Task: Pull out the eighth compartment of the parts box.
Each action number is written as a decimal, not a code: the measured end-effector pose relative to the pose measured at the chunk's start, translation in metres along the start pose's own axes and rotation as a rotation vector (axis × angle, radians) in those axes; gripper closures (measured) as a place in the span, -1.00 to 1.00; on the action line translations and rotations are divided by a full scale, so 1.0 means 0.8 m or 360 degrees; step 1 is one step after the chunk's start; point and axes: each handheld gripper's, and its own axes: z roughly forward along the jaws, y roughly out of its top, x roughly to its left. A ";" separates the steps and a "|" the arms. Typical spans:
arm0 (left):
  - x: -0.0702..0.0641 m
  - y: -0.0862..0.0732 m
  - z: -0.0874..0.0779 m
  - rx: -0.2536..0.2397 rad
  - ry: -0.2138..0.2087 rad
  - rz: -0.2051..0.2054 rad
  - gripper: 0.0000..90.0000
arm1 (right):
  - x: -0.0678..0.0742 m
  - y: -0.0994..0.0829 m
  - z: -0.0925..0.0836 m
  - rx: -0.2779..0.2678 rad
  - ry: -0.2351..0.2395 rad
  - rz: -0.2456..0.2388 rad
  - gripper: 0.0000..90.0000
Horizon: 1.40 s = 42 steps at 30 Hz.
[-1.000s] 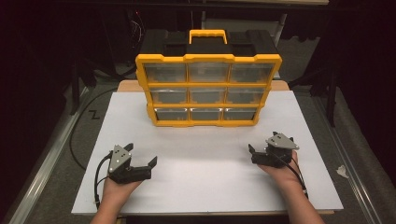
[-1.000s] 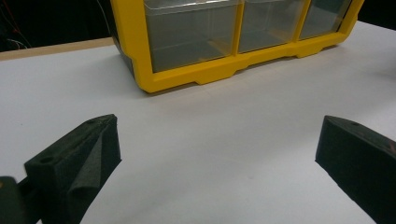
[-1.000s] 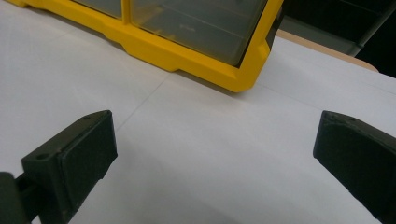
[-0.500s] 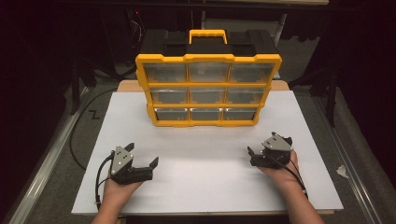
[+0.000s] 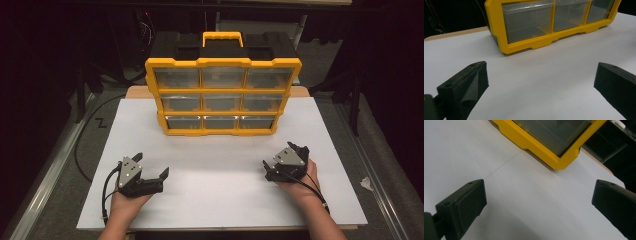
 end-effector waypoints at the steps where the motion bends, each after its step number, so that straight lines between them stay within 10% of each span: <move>1: 0.000 0.000 0.000 0.0000 0.0001 0.0001 -0.99 | 0.001 0.001 0.000 -0.0001 -0.0007 -0.0026 -0.98; 42: -0.001 0.000 0.000 -0.0021 -0.0008 0.0009 -0.99 | 0.032 0.018 -0.013 0.0052 -0.0236 -0.0683 -0.98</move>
